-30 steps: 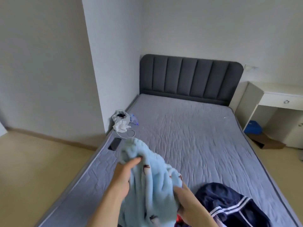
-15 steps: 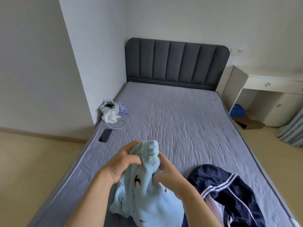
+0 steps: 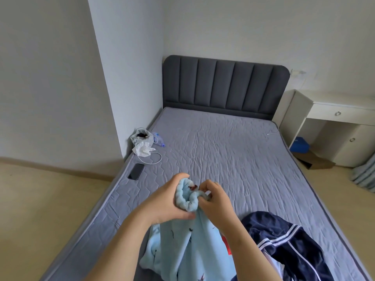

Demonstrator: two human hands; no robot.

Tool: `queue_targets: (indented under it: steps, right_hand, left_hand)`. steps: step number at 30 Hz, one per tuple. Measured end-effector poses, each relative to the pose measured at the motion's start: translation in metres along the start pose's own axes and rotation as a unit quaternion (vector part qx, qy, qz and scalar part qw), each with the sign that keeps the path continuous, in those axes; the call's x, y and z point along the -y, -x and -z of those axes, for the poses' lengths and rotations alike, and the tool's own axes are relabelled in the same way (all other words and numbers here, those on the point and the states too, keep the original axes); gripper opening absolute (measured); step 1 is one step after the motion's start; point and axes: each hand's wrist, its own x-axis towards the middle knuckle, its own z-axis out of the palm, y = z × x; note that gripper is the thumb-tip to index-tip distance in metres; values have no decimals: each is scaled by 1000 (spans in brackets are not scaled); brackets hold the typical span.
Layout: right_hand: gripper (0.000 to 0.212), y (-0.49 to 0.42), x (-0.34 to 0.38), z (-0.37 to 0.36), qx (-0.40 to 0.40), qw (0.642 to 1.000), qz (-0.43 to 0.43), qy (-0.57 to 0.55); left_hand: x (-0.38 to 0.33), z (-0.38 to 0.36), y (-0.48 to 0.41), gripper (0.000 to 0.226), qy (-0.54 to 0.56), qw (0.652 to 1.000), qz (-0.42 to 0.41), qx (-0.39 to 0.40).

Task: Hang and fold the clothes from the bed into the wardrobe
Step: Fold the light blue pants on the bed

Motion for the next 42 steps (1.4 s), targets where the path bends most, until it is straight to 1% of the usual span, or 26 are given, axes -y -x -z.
queue_targets:
  steps: [2, 4, 6, 7, 8, 9, 11, 12, 15, 16, 18, 19, 22, 24, 26, 28, 29, 30, 31, 32, 34, 35, 36, 38, 39, 42]
  right_hand:
    - [30, 0, -2, 5, 5, 1000, 2, -15]
    - [30, 2, -5, 10, 21, 998, -21, -47]
    - [30, 4, -6, 17, 55, 996, -46, -61]
    - [35, 5, -7, 21, 84, 994, -53, -56]
    - [42, 5, -8, 24, 119, 991, -52, -32]
    - [42, 6, -8, 28, 152, 987, -51, 3]
    - [21, 7, -6, 34, 194, 975, -65, 84]
    - [20, 7, -6, 35, 198, 970, -73, 121]
    - [33, 5, -5, 37, 142, 977, -21, 158]
    - [48, 5, -1, 37, 128, 982, -4, 136]
    - [82, 2, 5, 37, 143, 985, 29, 95]
    - [84, 0, 8, 36, 172, 979, 41, 106]
    - [50, -2, 6, 30, 244, 952, 44, 177]
    - [29, -2, 1, 29, 248, 950, 19, 191]
    - [25, -4, 2, 30, 223, 957, -4, 188]
    - [28, -8, 11, 30, 149, 967, 10, 207]
    - [31, -9, 18, 30, 110, 968, 27, 223]
    - [33, -11, 26, 29, 80, 968, 49, 234]
    - [34, -12, 32, 29, 64, 965, 76, 242]
    - [35, -15, 38, 29, 58, 961, 103, 249]
    - [40, -19, 48, 31, 56, 956, 142, 252]
    - [39, -20, 51, 33, 56, 955, 153, 249]
    - [35, -22, 53, 34, 55, 955, 160, 245]
    - [31, -25, 53, 37, 51, 960, 151, 230]
    - [30, -26, 51, 39, 53, 964, 139, 220]
    - [33, -29, 41, 45, 100, 968, 84, 215]
  left_hand:
    - [-5, 1, 0, 48, -3, 997, -19, -80]
    - [-11, 3, 0, 36, 23, 993, -33, -108]
    - [-18, 6, 0, 34, 59, 993, -43, -97]
    - [-21, 7, 0, 34, 72, 992, -50, -92]
    - [-25, 9, 1, 35, 83, 990, -58, -95]
    - [-28, 11, 2, 37, 91, 988, -65, -103]
    - [-33, 16, 4, 42, 100, 984, -78, -122]
    - [-35, 20, 6, 45, 103, 983, -84, -126]
    - [-42, 29, 12, 46, 121, 984, -99, -85]
    - [-45, 31, 15, 42, 121, 986, -101, -54]
    - [-52, 32, 19, 34, 101, 990, -97, 6]
    - [-54, 32, 21, 34, 91, 991, -95, 22]
    - [-51, 39, 26, 41, 92, 992, -92, -5]
    - [-45, 45, 29, 39, 93, 991, -86, -49]
    - [-38, 45, 28, 42, 86, 987, -66, -117]
    - [-30, 44, 22, 46, 48, 979, -25, -197]
    - [-28, 44, 19, 47, 25, 976, -4, -217]
    - [-28, 42, 17, 46, -14, 977, 10, -211]
    - [-28, 39, 15, 48, -92, 977, 13, -190]
    - [-30, 37, 13, 60, -199, 968, 12, -154]
    - [-35, 26, 5, 91, -367, 927, 20, -80]
    - [-39, 21, 0, 91, -407, 911, 21, -70]
    - [-42, 18, -6, 77, -420, 903, 10, -91]
    - [-46, 21, -12, 33, -399, 899, -23, -177]
    - [-48, 25, -14, 25, -357, 909, -27, -212]
    - [-61, 39, -18, 35, -222, 949, -9, -226]
